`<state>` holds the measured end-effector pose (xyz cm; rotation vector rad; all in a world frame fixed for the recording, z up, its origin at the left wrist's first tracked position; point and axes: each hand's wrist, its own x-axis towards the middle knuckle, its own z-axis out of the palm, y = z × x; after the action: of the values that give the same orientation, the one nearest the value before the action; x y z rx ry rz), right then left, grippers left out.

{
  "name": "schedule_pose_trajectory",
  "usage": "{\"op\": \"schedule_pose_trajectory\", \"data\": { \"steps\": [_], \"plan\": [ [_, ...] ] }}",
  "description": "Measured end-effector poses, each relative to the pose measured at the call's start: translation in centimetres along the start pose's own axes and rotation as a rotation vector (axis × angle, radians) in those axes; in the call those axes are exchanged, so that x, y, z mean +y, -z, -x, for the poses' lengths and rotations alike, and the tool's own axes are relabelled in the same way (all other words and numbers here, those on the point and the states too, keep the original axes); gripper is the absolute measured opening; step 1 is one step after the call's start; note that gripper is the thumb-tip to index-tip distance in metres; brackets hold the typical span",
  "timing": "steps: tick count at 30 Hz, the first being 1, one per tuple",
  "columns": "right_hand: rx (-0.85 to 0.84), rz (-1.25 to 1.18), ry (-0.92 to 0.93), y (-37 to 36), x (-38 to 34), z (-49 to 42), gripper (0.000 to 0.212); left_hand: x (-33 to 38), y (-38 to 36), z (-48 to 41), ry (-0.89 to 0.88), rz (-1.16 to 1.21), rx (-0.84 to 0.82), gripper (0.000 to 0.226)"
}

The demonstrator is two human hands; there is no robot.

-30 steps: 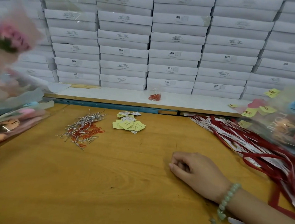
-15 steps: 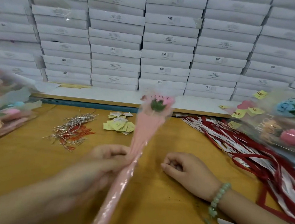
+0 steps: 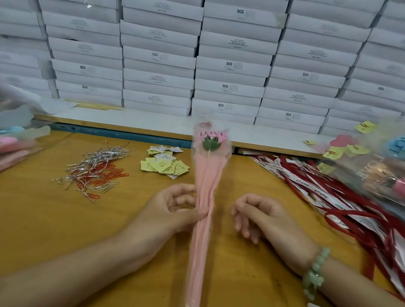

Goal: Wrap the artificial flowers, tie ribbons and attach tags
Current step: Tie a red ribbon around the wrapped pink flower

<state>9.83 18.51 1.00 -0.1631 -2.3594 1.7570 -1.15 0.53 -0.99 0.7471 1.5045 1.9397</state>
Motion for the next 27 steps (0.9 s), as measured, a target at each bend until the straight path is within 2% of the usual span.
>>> {"op": "schedule_pose_trajectory", "data": {
  "steps": [2,5,9,13,16,20,27],
  "plan": [
    [-0.019,-0.161,-0.069,-0.3,-0.1,-0.1,0.022,0.0,0.0,0.0,-0.003,0.013,0.001,0.058],
    [-0.016,-0.200,-0.149,-1.0,-0.4,-0.6,0.041,-0.2,0.1,0.1,-0.007,0.005,-0.021,0.059],
    [-0.023,-0.175,-0.228,-1.9,-1.1,-1.4,0.034,-0.1,0.2,0.2,0.009,-0.035,-0.043,0.061],
    [0.018,-0.167,-0.174,-2.5,-0.9,-1.8,0.014,0.0,0.0,0.3,0.018,-0.044,-0.034,0.054],
    [-0.004,-0.230,-0.164,-2.2,-0.8,-1.6,0.010,0.0,-0.1,0.3,0.025,-0.066,-0.035,0.047],
    [-0.025,-0.270,-0.157,-1.9,-0.7,-1.6,0.010,0.1,-0.1,0.3,0.038,-0.032,-0.027,0.026],
    [-0.004,-0.299,-0.137,-1.9,-0.2,-1.6,0.026,0.4,-0.1,0.2,0.051,0.037,-0.088,0.025]
  ]
}}
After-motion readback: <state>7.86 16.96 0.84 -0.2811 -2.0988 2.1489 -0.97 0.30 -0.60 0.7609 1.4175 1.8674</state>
